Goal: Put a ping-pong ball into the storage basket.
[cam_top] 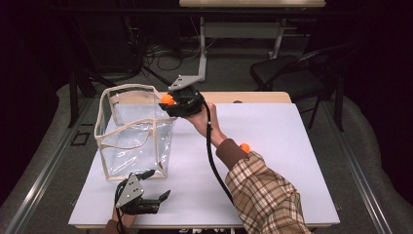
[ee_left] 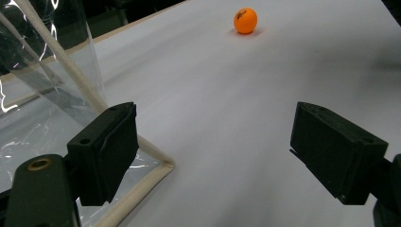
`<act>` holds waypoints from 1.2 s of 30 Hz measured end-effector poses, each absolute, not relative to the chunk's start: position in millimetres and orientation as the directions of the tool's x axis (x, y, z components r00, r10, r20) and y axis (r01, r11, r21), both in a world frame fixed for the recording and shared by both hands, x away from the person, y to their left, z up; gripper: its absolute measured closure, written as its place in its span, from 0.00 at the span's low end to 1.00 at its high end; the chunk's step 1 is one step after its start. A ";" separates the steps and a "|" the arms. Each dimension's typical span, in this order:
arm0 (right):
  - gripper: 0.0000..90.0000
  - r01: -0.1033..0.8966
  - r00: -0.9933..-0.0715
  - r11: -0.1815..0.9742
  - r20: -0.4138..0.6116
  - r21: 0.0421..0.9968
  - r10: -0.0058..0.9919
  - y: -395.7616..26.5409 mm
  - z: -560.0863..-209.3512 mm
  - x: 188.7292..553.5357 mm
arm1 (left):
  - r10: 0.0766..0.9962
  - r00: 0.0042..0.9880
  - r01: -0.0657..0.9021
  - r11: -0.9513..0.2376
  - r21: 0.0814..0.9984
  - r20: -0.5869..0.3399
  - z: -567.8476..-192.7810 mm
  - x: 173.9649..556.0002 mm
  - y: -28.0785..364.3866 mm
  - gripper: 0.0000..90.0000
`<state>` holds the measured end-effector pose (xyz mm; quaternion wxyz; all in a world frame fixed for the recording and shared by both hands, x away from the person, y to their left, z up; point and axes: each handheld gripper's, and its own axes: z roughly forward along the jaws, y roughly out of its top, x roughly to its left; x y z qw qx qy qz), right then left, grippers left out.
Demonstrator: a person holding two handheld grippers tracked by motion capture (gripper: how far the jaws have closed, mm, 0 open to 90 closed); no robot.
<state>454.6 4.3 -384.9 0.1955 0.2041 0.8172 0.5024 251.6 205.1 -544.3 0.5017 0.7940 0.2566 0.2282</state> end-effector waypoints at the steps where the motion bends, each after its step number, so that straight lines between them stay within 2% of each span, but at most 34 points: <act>1: 0.56 0.139 -0.840 0.412 -0.114 0.900 0.531 5.6 -385.5 455.0 | 0.638 0.763 0.179 -0.364 0.914 0.104 -544.3 251.5 204.9 0.18; 23: 0.56 0.205 -0.855 0.461 -0.072 0.863 0.514 37.1 -397.1 466.1 | 0.635 0.766 0.173 -0.362 0.916 0.106 -544.1 251.4 205.3 0.18; 27: 0.35 0.249 -0.847 0.472 -0.046 0.846 0.529 38.1 -400.1 469.9 | 0.634 0.766 0.174 -0.363 0.915 0.106 -543.9 251.3 205.9 0.18; 32: 0.24 0.267 -0.843 0.446 -0.017 0.854 0.538 26.6 -400.2 469.6 | 0.635 0.766 0.174 -0.362 0.916 0.105 -543.7 250.9 206.2 0.18; 33: 0.17 0.271 -0.837 0.438 -0.014 0.857 0.546 22.8 -399.4 468.5 | 0.634 0.766 0.172 -0.363 0.916 0.107 -543.7 250.9 206.1 0.18; 36: 0.17 0.265 -0.834 0.418 -0.011 0.869 0.552 11.2 -397.2 464.5 | 0.634 0.766 0.172 -0.363 0.916 0.107 -543.7 250.9 206.0 0.18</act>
